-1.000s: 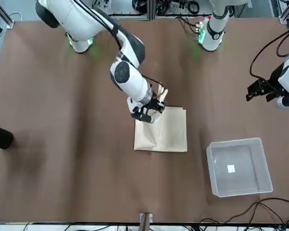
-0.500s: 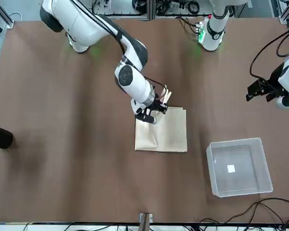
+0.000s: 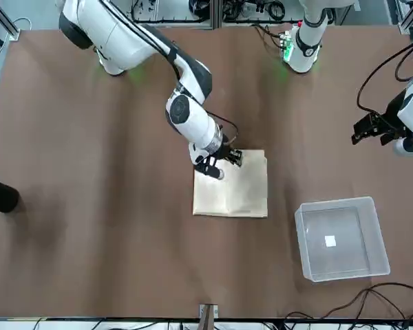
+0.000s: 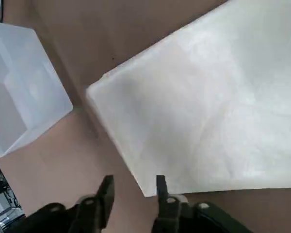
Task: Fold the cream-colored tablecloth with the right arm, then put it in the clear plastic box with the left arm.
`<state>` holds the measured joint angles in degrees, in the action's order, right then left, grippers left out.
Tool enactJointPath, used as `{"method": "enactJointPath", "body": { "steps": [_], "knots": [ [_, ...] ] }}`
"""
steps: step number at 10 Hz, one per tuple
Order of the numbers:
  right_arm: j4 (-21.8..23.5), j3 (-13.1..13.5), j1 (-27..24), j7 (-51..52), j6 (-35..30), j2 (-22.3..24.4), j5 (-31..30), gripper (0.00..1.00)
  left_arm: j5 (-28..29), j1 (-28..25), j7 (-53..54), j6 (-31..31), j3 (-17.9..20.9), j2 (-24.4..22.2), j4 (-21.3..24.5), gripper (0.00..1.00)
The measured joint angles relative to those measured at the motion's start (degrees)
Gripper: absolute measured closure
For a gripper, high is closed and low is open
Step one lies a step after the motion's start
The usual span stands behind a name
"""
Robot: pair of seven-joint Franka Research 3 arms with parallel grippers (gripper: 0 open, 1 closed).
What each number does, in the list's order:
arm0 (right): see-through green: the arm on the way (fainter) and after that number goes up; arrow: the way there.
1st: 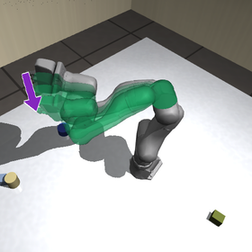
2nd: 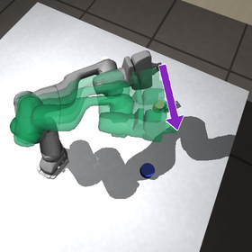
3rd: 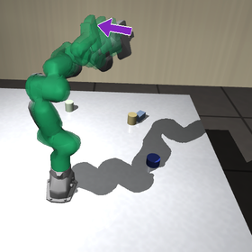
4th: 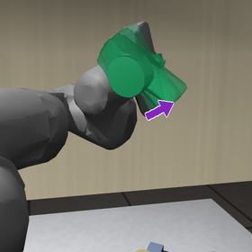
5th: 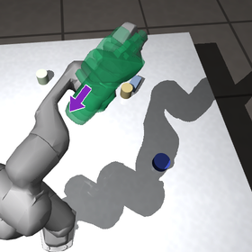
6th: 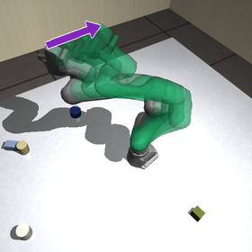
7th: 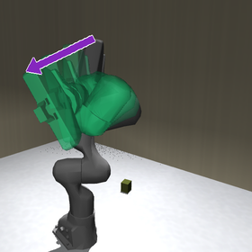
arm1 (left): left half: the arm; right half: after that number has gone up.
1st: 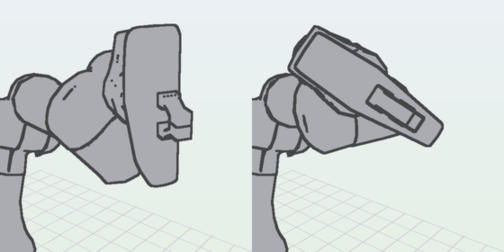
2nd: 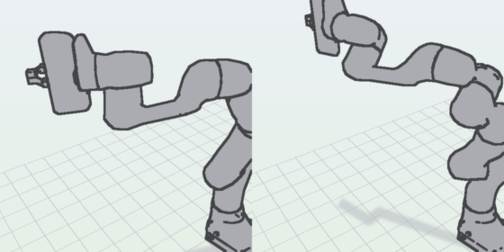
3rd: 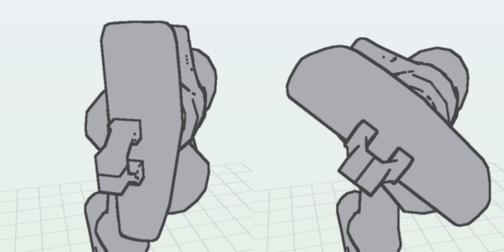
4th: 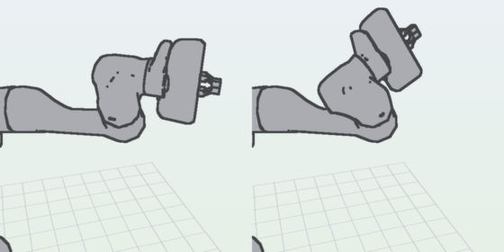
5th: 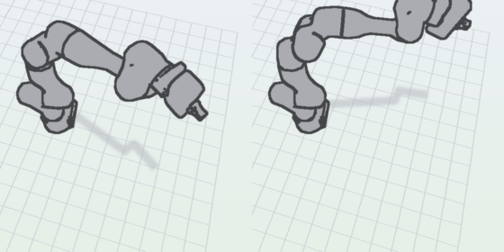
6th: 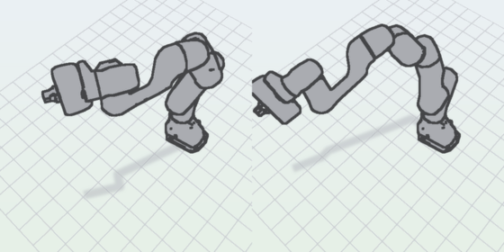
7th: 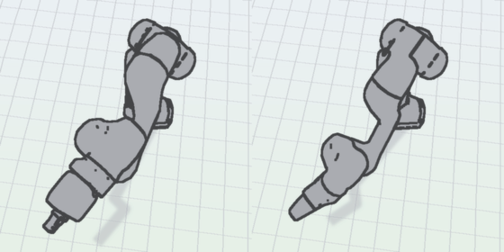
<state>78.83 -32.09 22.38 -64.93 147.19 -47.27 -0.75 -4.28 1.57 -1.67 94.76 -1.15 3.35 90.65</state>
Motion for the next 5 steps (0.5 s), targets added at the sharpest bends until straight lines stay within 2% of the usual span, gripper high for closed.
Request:
{"method": "enactJointPath", "body": {
  "steps": [2, 3, 5],
  "knots": [
    [-0.1, 0.0, 0.1, 0.0, 0.1, 0.0, -2.0, 0.17, 0.0, 0.0, 0.0, 0.0, 0.0, 0.0, 0.1, 0.0],
    [-0.3, 0.1, -0.1, -0.1, -0.1, 0.0, -3.9, 0.04, 0.0, 0.1, 0.0, 0.0, 0.0, 0.1, 0.3, 0.0],
    [-1.4, -0.1, -2.1, 0.1, -5.9, 0.3, -8.8, 0.0, -0.8, 0.4, 0.0, 1.4, -0.3, 0.3, 2.2, 0.0]
  ]
}}
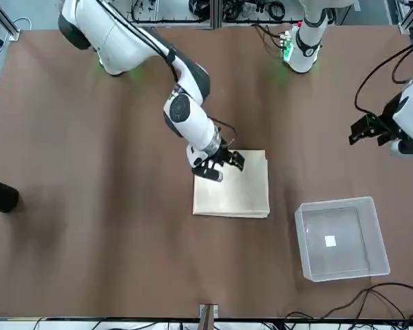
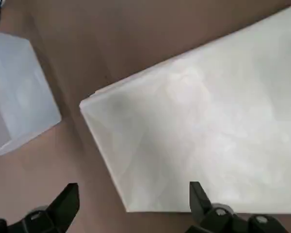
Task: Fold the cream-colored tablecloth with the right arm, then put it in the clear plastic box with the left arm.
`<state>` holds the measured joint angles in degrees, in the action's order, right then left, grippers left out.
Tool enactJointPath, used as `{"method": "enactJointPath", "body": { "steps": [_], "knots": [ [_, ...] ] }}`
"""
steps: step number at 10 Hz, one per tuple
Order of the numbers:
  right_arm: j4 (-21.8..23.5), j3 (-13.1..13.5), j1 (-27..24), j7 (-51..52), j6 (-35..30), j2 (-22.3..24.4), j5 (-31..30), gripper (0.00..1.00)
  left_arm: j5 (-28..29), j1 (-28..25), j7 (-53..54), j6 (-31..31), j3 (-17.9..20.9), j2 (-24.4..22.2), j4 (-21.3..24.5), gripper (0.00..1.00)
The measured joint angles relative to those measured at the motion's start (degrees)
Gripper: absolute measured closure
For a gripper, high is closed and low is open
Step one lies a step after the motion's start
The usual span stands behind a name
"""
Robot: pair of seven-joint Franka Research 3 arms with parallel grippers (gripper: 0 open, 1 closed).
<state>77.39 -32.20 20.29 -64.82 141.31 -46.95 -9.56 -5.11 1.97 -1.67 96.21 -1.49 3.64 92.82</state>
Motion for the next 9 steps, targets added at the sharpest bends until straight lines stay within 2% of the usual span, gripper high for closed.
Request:
{"method": "enactJointPath", "body": {
  "steps": [2, 4, 5, 6, 8, 9],
  "knots": [
    [-0.4, -1.7, -4.8, 5.9, -8.4, 2.5, -1.9, 0.0, -4.1, 0.3, 0.0, 5.8, -1.6, 0.3, 5.6, 0.0],
    [0.0, -1.2, -9.0, 13.3, -17.4, 6.9, -1.9, 0.0, -9.8, 0.6, 0.0, 13.0, -4.1, 1.0, 13.2, 0.0],
    [0.5, 1.0, -9.7, 17.0, -20.6, 9.5, -0.8, 0.0, -12.6, 0.8, 0.1, 16.6, -4.8, 1.8, 16.4, 0.0],
    [1.5, 5.0, -9.7, 22.5, -22.3, 12.9, 2.2, 0.0, -13.7, 0.8, 0.2, 19.9, -5.9, 3.5, 18.1, 0.0],
    [3.5, 15.2, -9.9, 34.6, -28.1, 21.2, 8.9, 0.0, -14.0, 1.0, 0.2, 26.5, -9.2, 9.1, 18.8, 0.0],
    [3.7, 19.4, -10.0, 39.4, -31.8, 25.1, 9.7, 0.0, -14.1, 1.1, 0.2, 29.7, -10.4, 12.2, 18.9, 0.0]
  ]
}}
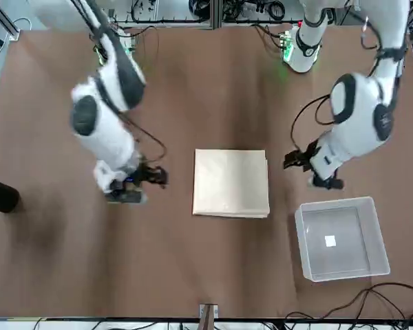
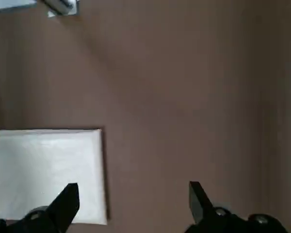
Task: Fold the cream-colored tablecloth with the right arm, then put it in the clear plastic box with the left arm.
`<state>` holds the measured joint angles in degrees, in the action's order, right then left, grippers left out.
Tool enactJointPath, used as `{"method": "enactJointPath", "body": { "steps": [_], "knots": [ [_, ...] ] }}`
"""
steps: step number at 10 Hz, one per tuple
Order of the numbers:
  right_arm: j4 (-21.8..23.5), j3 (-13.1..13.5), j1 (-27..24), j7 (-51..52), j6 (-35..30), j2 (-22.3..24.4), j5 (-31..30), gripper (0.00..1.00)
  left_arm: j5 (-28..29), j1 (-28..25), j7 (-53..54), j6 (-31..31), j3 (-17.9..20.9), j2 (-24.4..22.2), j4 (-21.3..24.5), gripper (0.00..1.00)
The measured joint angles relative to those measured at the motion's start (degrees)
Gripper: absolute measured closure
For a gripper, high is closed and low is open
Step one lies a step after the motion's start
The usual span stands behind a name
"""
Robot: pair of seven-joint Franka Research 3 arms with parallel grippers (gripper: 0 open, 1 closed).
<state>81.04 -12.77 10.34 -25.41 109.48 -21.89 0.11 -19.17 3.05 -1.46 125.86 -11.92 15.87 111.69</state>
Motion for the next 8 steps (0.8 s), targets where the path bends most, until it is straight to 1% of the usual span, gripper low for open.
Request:
{"method": "enactJointPath", "body": {
  "steps": [1, 2, 3, 5, 6, 8],
  "knots": [
    [0.3, 3.6, -0.1, 4.1, -3.3, 3.7, 0.3, 0.0, 0.0, 0.0, 0.0, 3.0, -0.9, 3.0, 0.0, 0.0],
    [0.8, 6.4, 0.0, 6.7, -5.4, 6.7, 0.4, 0.0, 0.0, 0.0, 0.0, 6.1, -1.8, 5.6, 0.0, 0.0],
    [1.3, 8.9, 0.0, 8.6, -6.6, 8.7, 0.4, 0.0, 0.0, 0.0, -0.1, 9.4, -2.9, 8.0, 0.0, 0.0],
    [1.9, 13.6, -0.2, 11.7, -7.8, 10.0, 0.4, 0.0, -0.1, 0.1, -0.6, 15.7, -5.0, 12.4, -0.1, 0.0],
    [2.2, 15.3, -0.8, 12.6, -8.6, 10.0, 0.4, 0.0, -0.1, 0.1, -0.7, 18.5, -5.9, 14.4, -0.2, 0.0],
    [2.4, 16.1, -3.8, 14.9, -9.4, 10.1, 0.4, 0.0, -0.1, 0.2, -0.8, 22.7, -6.9, 17.3, -0.7, 0.0]
  ]
}}
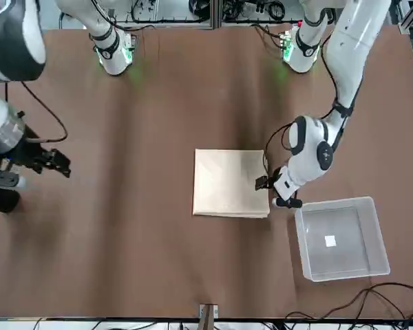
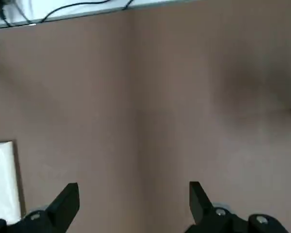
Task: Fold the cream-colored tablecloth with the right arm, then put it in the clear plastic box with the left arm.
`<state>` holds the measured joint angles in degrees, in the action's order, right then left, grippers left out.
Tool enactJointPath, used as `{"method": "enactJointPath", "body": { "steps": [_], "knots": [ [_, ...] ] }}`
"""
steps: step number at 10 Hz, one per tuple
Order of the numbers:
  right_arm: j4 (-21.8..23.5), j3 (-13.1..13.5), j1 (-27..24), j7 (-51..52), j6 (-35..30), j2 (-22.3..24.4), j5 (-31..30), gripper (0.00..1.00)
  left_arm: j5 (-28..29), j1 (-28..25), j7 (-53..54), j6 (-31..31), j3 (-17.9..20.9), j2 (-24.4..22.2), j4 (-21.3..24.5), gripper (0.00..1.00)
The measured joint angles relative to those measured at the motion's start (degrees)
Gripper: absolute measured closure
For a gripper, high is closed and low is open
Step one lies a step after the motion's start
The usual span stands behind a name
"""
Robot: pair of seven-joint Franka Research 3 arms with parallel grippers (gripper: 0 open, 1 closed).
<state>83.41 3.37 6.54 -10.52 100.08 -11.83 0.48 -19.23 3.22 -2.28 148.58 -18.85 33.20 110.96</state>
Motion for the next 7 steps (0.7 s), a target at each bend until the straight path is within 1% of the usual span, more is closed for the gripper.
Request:
{"method": "enactJointPath", "body": {
  "steps": [2, 6, 7],
  "knots": [
    [0.1, 1.0, -2.2, 4.2, -0.1, 0.0, 0.0, 0.0, 0.0, 0.0, 0.0, 1.2, -0.3, 2.0, -0.9, 0.0],
    [0.1, 1.3, -1.8, 4.6, -2.4, 1.4, -0.6, 0.0, 0.0, -0.8, 0.1, 1.3, -0.2, 4.1, -1.4, 0.0],
    [0.1, 1.9, -1.7, 4.6, -2.6, 1.9, -0.8, 0.0, 0.0, -0.8, 0.1, 1.3, -0.2, 4.4, -1.5, 0.0]
  ]
}}
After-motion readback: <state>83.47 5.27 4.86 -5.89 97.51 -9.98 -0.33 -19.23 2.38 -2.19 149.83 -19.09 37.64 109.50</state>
